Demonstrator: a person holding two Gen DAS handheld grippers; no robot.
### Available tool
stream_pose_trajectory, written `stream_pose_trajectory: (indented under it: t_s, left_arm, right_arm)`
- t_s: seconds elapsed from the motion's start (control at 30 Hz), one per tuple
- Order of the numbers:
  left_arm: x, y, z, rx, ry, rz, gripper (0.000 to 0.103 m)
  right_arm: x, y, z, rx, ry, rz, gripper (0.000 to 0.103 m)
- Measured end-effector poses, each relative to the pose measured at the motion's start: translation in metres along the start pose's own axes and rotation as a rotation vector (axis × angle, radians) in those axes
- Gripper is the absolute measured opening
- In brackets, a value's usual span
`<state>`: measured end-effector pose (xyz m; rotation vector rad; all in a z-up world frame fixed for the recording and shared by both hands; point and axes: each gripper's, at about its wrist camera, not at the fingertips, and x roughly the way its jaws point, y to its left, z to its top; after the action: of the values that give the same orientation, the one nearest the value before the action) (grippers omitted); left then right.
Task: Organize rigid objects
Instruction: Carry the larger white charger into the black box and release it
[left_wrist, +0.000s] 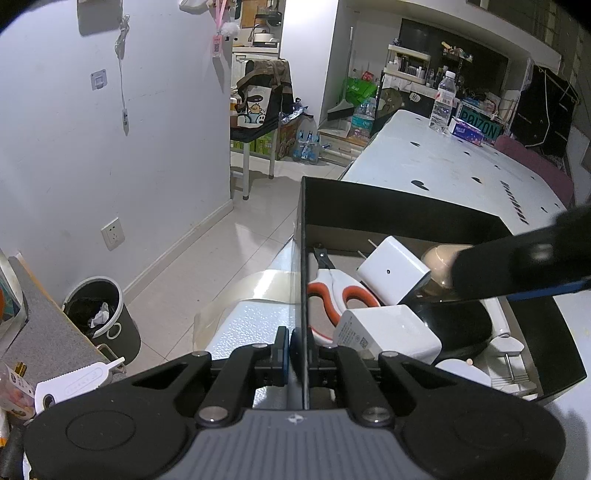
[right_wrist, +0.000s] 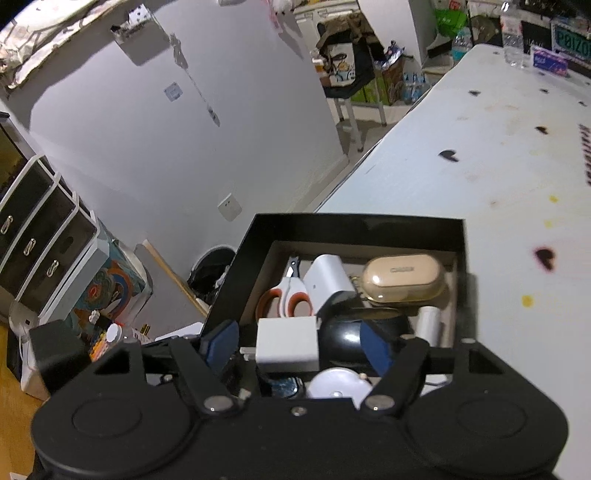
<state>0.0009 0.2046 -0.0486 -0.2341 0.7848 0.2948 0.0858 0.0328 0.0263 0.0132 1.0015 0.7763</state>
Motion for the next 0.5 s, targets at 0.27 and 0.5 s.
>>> stream_pose_trajectory:
  t_s: [0.27, 0.5]
  left_arm:
    - [-0.001, 0.0, 0.0, 0.004, 0.001, 0.004, 0.006]
    - [-0.003, 0.0, 0.0, 0.006, 0.003, 0.007, 0.006]
  right_arm:
    - [-0.035, -0.012, -0.017, 0.0, -0.068, -0.039, 0.079]
    - [-0.055, -0.023, -0.039, -0.026, -0.123, -0.11, 0.083]
